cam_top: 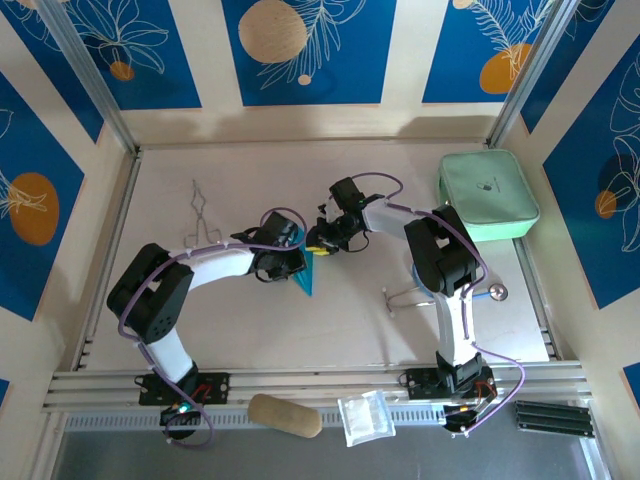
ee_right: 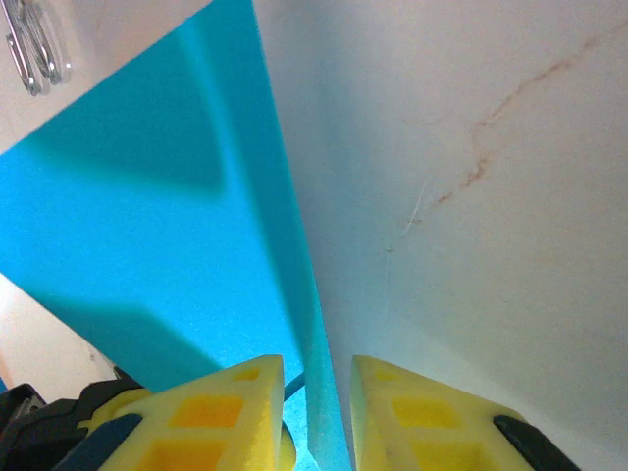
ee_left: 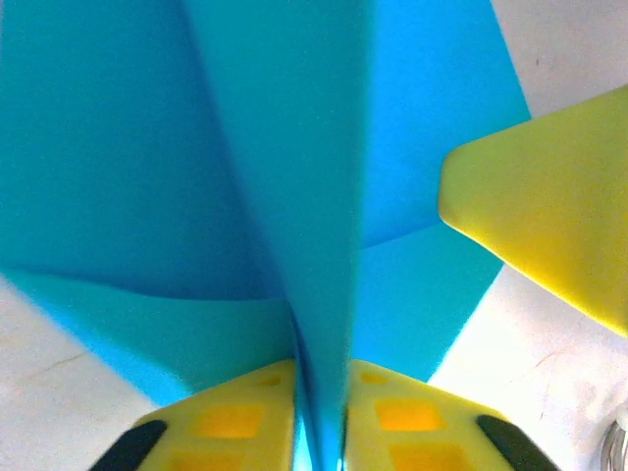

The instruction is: Fold a paper plane with a square sheet of paper (pick it up from the middle)

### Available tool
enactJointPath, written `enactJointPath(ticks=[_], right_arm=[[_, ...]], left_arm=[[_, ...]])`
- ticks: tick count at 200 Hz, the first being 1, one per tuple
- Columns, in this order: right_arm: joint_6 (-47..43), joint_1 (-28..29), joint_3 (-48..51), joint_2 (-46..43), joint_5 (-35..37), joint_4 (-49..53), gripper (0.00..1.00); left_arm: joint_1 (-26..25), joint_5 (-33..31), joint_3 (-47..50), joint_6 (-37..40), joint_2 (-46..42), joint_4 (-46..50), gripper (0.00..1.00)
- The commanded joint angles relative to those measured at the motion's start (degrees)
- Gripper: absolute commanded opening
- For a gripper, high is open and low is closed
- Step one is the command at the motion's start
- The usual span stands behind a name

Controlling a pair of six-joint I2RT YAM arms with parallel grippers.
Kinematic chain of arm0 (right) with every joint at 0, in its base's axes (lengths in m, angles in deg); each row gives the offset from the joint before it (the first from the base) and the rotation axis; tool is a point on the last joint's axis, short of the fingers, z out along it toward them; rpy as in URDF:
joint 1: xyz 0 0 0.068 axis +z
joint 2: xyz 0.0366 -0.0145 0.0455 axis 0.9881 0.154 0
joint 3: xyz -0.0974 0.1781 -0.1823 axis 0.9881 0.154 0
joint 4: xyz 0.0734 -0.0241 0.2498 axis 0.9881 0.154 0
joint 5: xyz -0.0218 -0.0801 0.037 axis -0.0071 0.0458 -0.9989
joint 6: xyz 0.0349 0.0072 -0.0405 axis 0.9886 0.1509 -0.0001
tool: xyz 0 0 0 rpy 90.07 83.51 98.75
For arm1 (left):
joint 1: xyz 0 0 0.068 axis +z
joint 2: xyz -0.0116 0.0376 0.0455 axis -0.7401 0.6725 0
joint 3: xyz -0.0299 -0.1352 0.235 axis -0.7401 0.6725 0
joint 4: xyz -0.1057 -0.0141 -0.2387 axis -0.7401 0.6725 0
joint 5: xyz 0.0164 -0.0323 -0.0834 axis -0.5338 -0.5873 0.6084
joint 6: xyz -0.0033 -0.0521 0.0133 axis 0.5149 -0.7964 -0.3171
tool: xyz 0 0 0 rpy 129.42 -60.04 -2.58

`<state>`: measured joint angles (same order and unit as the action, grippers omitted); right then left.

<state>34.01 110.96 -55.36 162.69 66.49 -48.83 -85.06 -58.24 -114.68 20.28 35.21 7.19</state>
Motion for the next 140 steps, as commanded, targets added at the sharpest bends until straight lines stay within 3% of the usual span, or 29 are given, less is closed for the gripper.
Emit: enactJointPath(ticks=[1,38,78,140], right_arm=[[-0.61,-0.12,0.25,-4.68,2.41,1.05,0.35],[-1.85,-2.57,3.86,-10.10,9.55,0.88,0.50],[-2.16,-4.51,6.12,-12.84,12.52,0.57,0.51],[-1.72,-4.97,7.06,-13.26,12.70,0.09,0.52]], left_arm=[[-0.55,-2.02,-2.24,0.86,0.34,3.44,0.12],[-0.11,-6.74,-7.33,10.01,-0.26,15.95,0.08],[-0.03,-10.53,-13.76,19.51,2.41,27.81,0.07],[-0.24,-11.72,-20.05,23.59,8.88,32.62,0.10]])
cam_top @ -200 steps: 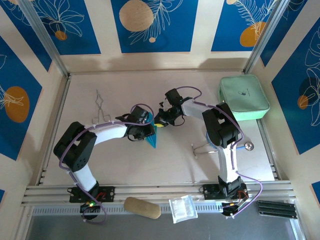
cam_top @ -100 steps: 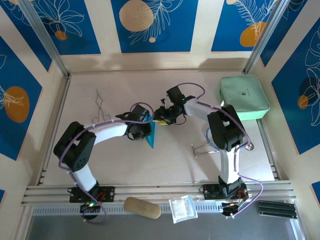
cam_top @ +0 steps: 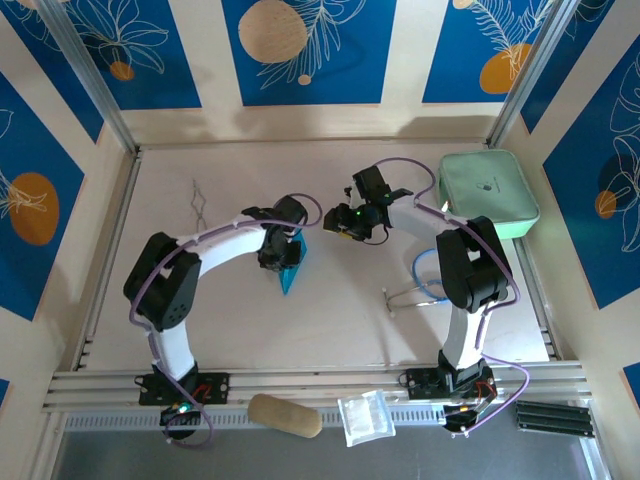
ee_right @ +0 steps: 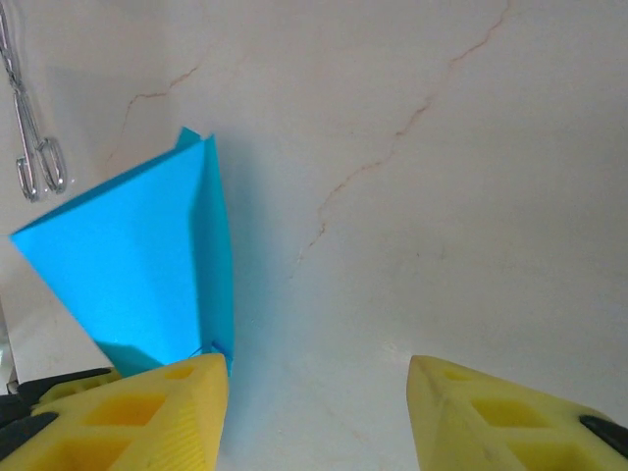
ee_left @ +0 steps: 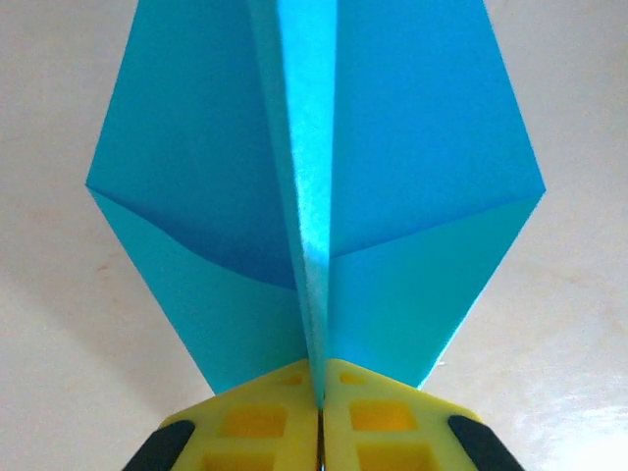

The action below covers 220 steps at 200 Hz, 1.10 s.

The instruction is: Fold a paper plane with a square sheet of paper (pick it up from the middle)

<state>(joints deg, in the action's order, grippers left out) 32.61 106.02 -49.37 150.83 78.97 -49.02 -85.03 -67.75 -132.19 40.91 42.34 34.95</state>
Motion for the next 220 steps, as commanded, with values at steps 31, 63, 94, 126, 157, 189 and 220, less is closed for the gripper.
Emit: enactJointPath(ticks=[31,63,94,126,157,189,220], right_arm=[[-0.01,-0.51,1.27,-1.56,0.04,0.15,0.52],[0.12,-0.58,1.08,-1.27,-0.39,0.02,0.52],[0.12,-0.58,0.90,-1.06,-0.49,0.02,0.52],[0.13,-0.62,0.89,-1.16,-0.53,0.10,0.52],[0.13,-0.70,0.95,-1.25,-0.49,0.19,0.52],[0.13,-0.98,1.03,-1.60,-0.33,0.20,0.52],[-0.22,-1.79,1.45,-3.15,0.16,0.19,0.52]], left_arm=[[-0.75,-1.95,-2.94,2.22,3.16,4.44,0.16],[-1.73,-1.08,-2.97,0.55,4.33,3.50,0.19],[-2.64,-0.38,-3.47,-1.24,5.77,3.06,0.19],[-3.21,-1.33,-4.40,-2.57,6.96,3.67,0.19],[-3.62,-1.43,-4.59,-3.36,7.73,3.34,0.15],[-3.61,-3.14,-4.85,-3.55,6.63,3.47,0.07],[-3.12,-5.70,-5.29,-3.01,3.14,3.31,0.03]])
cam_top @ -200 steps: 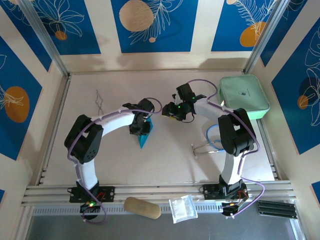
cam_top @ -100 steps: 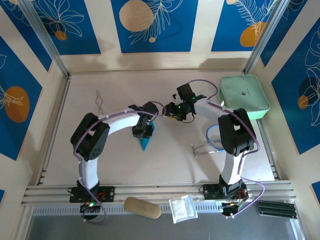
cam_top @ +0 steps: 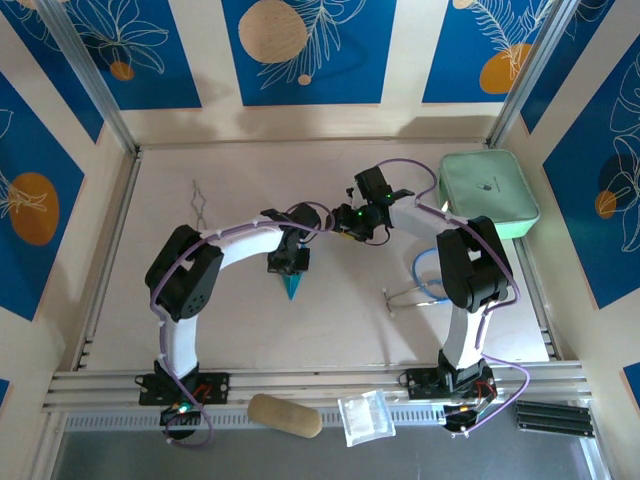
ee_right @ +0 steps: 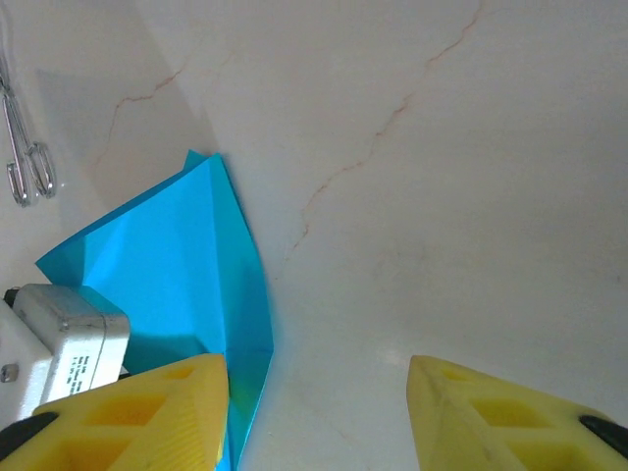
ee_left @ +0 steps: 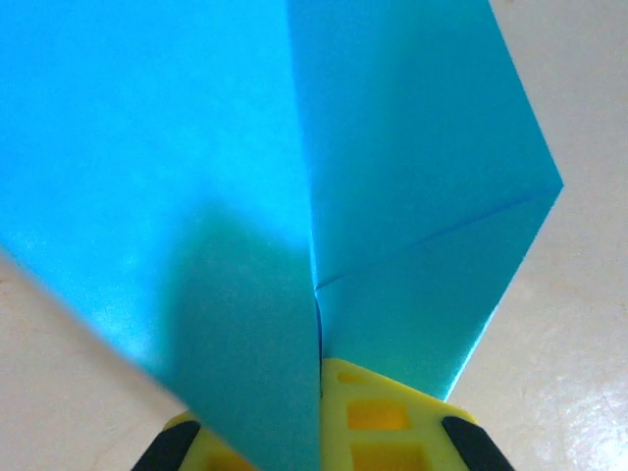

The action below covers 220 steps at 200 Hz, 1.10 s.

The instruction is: Fold a paper plane with a square sheet of paper (pick it up from the middle)

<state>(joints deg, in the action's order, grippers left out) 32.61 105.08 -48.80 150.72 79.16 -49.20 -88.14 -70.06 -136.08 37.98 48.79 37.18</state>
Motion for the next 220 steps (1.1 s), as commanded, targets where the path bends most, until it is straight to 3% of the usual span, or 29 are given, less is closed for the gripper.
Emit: enactJointPath(ticks=[1,21,45,98,155,220], right_arm=[[-0.27,-0.93,0.91,-3.14,-0.05,0.37,0.53],[-1.14,-2.04,1.47,-5.26,0.98,0.36,0.55],[-2.22,-3.85,2.90,-8.53,2.42,-0.06,0.66],[-4.43,-6.58,6.42,-13.90,4.50,-1.43,0.84],[-3.77,-6.91,6.28,-13.35,2.59,-1.48,0.85],[-2.78,-6.51,6.48,-12.67,1.16,-1.84,0.84]], left_arm=[[-0.02,-3.44,-1.40,-0.04,-3.49,1.05,0.03],[1.56,-3.70,-1.83,1.10,-5.80,-0.99,0.02],[4.77,-1.70,-4.11,2.81,-5.84,-3.62,0.01],[10.08,-3.06,-20.15,7.89,6.27,-2.37,0.00],[10.96,-4.41,-38.80,9.59,20.89,3.39,0.00],[11.03,-1.79,-45.84,8.73,28.12,6.55,0.05]])
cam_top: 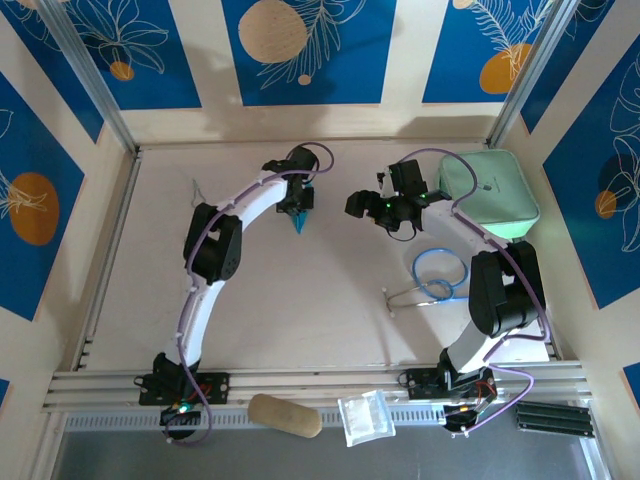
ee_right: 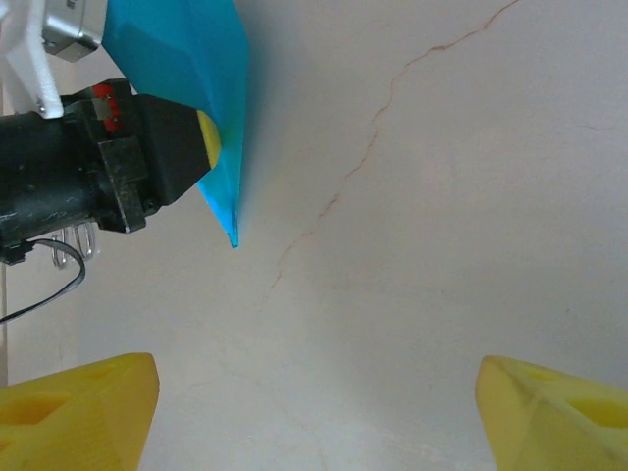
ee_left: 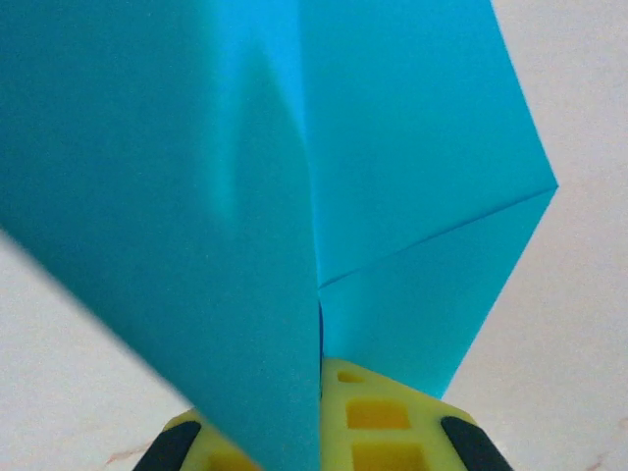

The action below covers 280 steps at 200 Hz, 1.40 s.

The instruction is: Fold a paper plane with a square sheet of paper (pick it up from the middle)

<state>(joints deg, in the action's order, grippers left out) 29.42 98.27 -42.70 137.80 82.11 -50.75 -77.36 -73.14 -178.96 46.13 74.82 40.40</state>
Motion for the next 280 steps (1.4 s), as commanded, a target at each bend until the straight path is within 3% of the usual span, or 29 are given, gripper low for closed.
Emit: enactJointPath(ticks=[1,60,280], right_arm=[[0.41,0.34,0.38,0.26,-1.79,-0.20,0.84],[0.78,0.96,0.25,0.77,-1.96,-0.01,0.84],[0.87,1.24,0.09,2.03,-1.66,0.07,0.84]], left_arm=[[0.22,1.32,-3.02,0.60,2.18,3.34,0.05],[0.14,0.73,-4.71,0.65,4.04,3.97,0.18],[-0.61,-3.57,-5.34,-5.90,6.24,5.75,0.42]])
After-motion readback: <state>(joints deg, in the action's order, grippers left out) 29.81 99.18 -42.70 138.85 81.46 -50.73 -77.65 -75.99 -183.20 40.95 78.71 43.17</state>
